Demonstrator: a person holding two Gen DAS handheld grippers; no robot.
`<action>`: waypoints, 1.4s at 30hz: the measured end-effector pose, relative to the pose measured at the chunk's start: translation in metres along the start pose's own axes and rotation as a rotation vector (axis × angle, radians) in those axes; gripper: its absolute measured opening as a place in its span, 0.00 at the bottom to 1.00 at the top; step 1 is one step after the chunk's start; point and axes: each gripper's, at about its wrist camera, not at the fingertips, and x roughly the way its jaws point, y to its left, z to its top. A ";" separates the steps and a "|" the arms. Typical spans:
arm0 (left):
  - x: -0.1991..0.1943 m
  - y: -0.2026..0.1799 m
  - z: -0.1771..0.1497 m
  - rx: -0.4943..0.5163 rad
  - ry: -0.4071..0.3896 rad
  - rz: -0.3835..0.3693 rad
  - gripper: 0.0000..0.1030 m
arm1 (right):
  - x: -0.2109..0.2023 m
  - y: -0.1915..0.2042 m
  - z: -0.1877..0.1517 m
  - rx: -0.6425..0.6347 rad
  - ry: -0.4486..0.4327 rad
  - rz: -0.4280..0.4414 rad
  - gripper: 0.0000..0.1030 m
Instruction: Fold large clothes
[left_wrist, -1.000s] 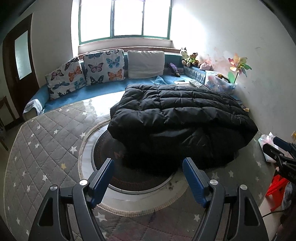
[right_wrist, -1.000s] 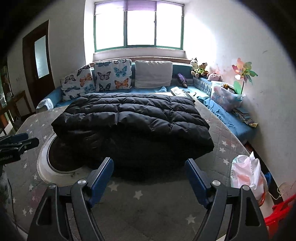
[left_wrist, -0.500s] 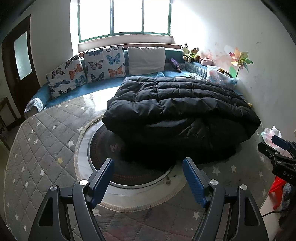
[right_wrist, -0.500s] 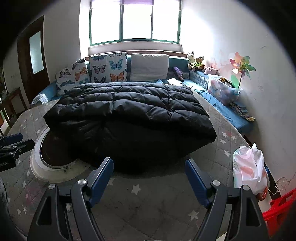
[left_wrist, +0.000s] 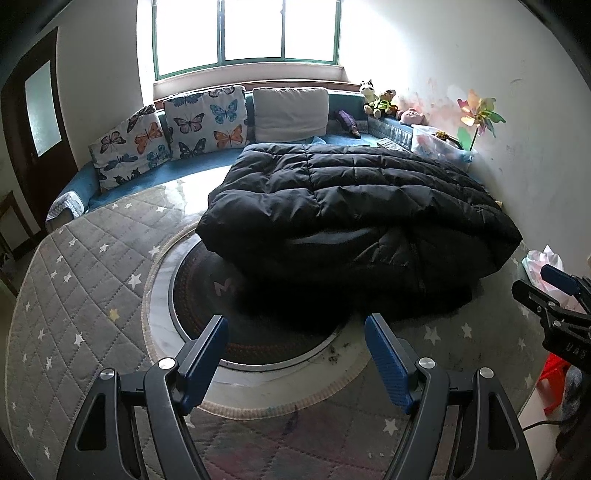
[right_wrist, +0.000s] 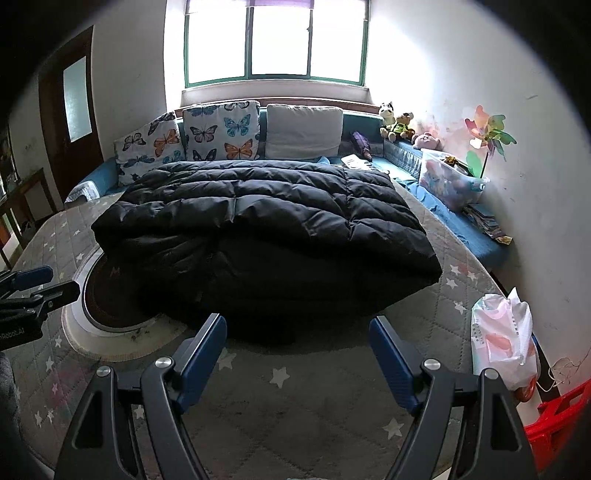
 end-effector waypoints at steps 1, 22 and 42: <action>0.000 0.000 0.000 0.001 0.000 -0.002 0.79 | 0.001 0.000 0.000 0.000 0.001 0.001 0.84; 0.011 -0.002 -0.009 -0.001 0.029 -0.018 0.79 | 0.003 0.012 -0.002 -0.026 0.020 0.024 0.85; 0.014 -0.006 -0.012 0.012 0.037 -0.025 0.79 | 0.005 0.016 -0.006 -0.034 0.027 0.029 0.85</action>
